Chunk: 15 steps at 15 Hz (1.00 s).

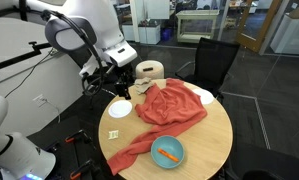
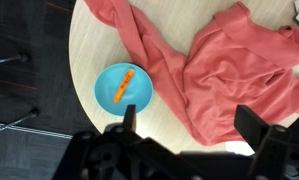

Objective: Pick up the pen from the light blue bowl and put it on the table

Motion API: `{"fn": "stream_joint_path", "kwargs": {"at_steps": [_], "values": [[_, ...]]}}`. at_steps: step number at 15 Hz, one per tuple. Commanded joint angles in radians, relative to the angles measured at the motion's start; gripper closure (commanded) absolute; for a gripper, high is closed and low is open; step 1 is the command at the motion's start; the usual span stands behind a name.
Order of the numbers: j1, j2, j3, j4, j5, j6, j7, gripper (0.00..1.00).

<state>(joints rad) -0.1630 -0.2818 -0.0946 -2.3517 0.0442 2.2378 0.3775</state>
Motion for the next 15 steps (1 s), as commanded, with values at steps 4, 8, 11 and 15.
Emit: {"fn": "stream_joint_path", "kwargs": {"at_steps": [4, 8, 11, 15], "values": [[-0.037, 0.041, -0.044, -0.003, 0.003, 0.039, -0.003, 0.0], [-0.04, 0.052, -0.045, -0.002, 0.002, 0.04, -0.003, 0.0], [-0.039, 0.052, -0.043, -0.002, 0.002, 0.04, -0.003, 0.0], [-0.039, 0.077, -0.044, 0.009, 0.005, 0.047, 0.003, 0.0]]}}
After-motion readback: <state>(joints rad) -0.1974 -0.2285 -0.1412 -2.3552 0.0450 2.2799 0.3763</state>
